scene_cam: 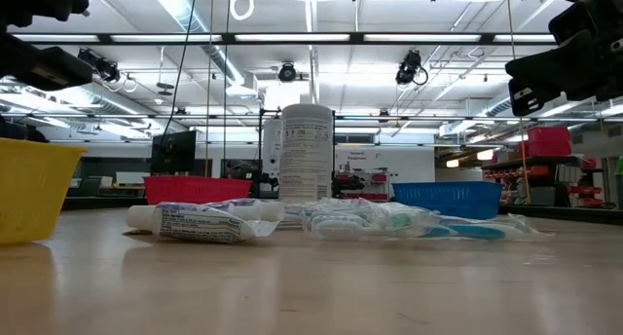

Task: Pick & Place Travel size toiletries
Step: Put the blue razor blade into the yellow basket, then put the orange toothbrush into the orange basket

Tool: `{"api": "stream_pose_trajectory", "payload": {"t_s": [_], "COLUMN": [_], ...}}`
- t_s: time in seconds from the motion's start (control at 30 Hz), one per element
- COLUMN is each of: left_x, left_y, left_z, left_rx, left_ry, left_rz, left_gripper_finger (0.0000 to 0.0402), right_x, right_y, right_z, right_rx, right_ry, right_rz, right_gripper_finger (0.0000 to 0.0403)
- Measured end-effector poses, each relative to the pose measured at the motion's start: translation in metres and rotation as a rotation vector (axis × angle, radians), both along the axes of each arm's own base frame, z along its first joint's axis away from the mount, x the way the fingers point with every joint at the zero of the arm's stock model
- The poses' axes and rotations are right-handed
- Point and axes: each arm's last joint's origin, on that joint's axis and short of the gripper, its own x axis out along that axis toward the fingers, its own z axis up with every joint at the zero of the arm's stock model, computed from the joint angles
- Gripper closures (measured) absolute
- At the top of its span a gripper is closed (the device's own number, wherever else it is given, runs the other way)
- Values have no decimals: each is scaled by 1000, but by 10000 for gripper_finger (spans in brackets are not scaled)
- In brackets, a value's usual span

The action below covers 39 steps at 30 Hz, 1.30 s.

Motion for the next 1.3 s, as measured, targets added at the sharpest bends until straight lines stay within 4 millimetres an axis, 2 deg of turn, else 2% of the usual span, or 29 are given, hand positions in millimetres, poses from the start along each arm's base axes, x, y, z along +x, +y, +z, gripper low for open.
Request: {"api": "stream_pose_trajectory", "payload": {"t_s": [0.27, 0.57, 0.73, 0.9, 1.1, 1.3], "left_x": [2, 4, 3, 4, 17, 32], "left_y": [-2, -1, -1, -3, -1, 10], "left_z": [-3, -2, -2, 4, 22, 27], "left_rx": [-8, 4, -2, -28, 3, 42], "left_ry": [4, -23, -17, 4, -98, -192], "left_rz": [62, 138, 139, 106, 71, 63], "left_gripper_finger": [332, 245, 216, 214, 230, 239], "right_x": [0, 0, 0, 0, 0, 0], "right_y": [0, 0, 0, 0, 0, 0], "right_z": [0, 0, 0, 0, 0, 0], "right_rx": [0, 0, 0, 0, 0, 0], "right_ry": [0, -1, 0, 0, 0, 0], "right_rz": [0, 0, 0, 0, 0, 0], "right_gripper_finger": [389, 390, 389, 390, 390, 389]}}
